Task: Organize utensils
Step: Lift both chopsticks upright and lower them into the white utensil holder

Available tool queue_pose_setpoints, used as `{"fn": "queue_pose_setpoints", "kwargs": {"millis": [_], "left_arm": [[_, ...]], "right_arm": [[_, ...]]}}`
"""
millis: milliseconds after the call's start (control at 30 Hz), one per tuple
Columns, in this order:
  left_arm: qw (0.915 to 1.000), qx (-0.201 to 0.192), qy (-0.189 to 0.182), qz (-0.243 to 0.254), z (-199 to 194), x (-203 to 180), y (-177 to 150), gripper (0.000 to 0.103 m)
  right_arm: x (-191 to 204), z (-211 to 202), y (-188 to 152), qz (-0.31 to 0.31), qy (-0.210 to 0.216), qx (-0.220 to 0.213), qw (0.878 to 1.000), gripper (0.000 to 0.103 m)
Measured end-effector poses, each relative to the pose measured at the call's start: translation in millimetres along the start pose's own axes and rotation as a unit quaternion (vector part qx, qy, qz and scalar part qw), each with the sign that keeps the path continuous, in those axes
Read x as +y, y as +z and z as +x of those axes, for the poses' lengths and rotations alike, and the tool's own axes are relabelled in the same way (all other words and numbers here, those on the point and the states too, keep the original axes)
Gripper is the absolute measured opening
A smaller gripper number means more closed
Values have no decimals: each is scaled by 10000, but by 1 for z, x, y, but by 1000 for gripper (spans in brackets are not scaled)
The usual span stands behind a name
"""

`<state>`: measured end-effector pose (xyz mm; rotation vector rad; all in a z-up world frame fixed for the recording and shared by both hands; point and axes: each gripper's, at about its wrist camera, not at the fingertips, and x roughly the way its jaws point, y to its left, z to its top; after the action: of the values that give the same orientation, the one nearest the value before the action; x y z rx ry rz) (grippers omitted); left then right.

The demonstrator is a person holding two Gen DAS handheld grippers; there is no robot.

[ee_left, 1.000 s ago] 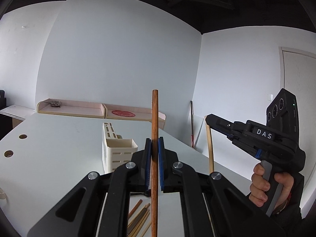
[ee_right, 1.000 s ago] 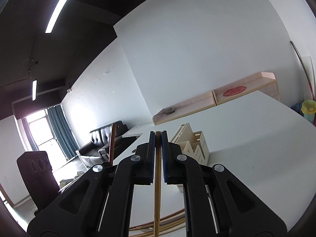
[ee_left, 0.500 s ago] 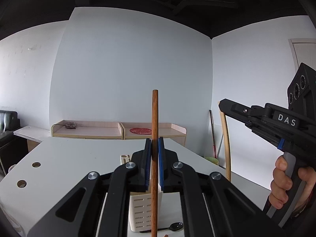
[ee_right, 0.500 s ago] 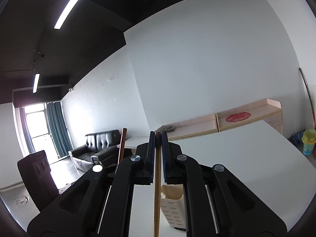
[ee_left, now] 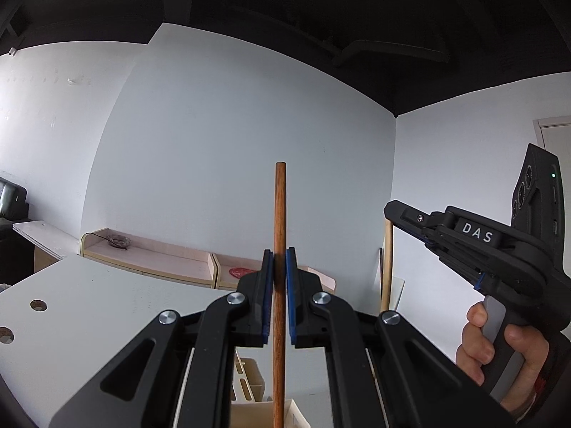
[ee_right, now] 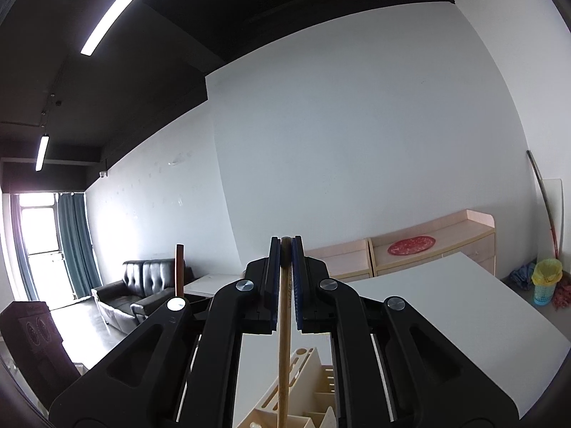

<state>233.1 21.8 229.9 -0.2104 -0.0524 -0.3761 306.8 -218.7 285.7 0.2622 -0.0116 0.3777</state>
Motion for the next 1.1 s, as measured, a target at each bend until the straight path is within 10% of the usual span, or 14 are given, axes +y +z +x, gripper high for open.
{"fn": "queue_pose_setpoints", "kwargs": {"millis": [400,1100], "left_arm": [[9981,-216,-116,-572,11,20,2,7],[9989,-29,378,278,13,14,-36,7]], "right_arm": [[-11,33,10,55,-192,-354,9992,6],[6,38,-40,-520,-23,-39,9986,6]]}}
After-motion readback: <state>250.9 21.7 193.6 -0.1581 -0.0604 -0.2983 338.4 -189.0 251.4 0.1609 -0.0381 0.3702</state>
